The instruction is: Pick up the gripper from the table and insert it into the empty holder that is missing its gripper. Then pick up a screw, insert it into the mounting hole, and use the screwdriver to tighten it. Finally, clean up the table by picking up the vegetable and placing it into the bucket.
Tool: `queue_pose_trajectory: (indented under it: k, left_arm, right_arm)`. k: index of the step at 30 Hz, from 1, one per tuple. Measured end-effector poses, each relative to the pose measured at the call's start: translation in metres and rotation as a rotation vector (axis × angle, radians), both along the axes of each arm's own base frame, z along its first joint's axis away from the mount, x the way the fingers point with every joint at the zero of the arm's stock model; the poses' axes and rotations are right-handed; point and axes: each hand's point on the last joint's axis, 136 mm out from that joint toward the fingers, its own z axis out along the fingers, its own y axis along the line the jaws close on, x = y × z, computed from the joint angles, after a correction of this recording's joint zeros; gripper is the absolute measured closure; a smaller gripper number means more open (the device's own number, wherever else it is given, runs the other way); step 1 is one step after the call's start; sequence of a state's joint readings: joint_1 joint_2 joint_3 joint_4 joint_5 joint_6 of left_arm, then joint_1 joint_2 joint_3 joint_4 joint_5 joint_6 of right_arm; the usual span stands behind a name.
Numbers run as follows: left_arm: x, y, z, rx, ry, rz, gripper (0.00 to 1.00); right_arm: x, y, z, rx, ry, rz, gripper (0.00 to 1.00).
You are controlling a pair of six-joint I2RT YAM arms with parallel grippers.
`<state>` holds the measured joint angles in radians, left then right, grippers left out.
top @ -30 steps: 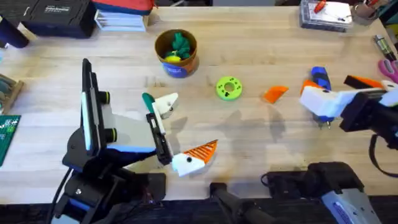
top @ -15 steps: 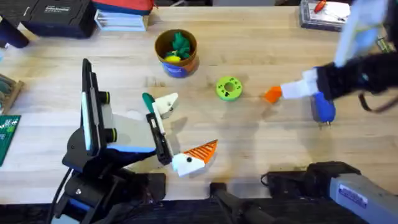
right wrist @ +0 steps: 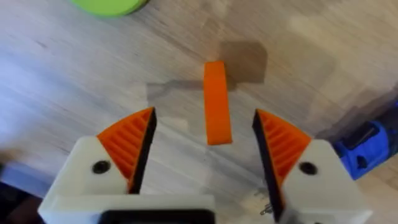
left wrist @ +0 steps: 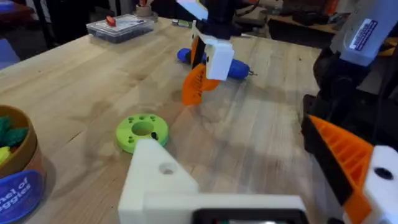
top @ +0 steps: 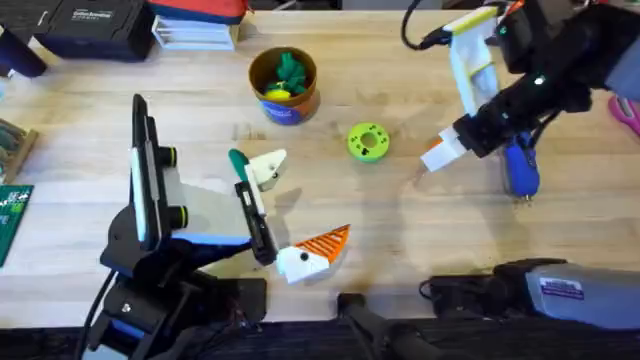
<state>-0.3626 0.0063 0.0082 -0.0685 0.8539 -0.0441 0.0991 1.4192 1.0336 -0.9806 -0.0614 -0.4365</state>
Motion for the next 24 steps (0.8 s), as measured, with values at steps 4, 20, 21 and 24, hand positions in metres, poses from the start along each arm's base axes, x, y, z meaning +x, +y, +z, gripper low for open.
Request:
queue_pose_trajectory:
  k: [4, 20, 21, 24]
  left_arm:
    - [0.000, 0.000, 0.000, -0.001, 0.001, 0.000, 0.015]
    - [0.000, 0.000, 0.000, -0.001, 0.002, 0.000, 0.016]
    - [0.000, 0.000, 0.000, -0.001, 0.002, 0.000, 0.016]
    - [0.000, 0.000, 0.000, -0.001, 0.002, 0.000, 0.015]
  right_arm:
    - [0.001, -0.001, -0.003, -0.031, 0.001, 0.030, 0.291]
    - [0.002, -0.004, 0.006, -0.041, -0.036, -0.006, 0.986]
    - [0.001, -0.003, 0.012, -0.031, -0.056, -0.014, 0.986]
    - [-0.006, 0.005, 0.039, 0.035, -0.137, -0.027, 0.986]
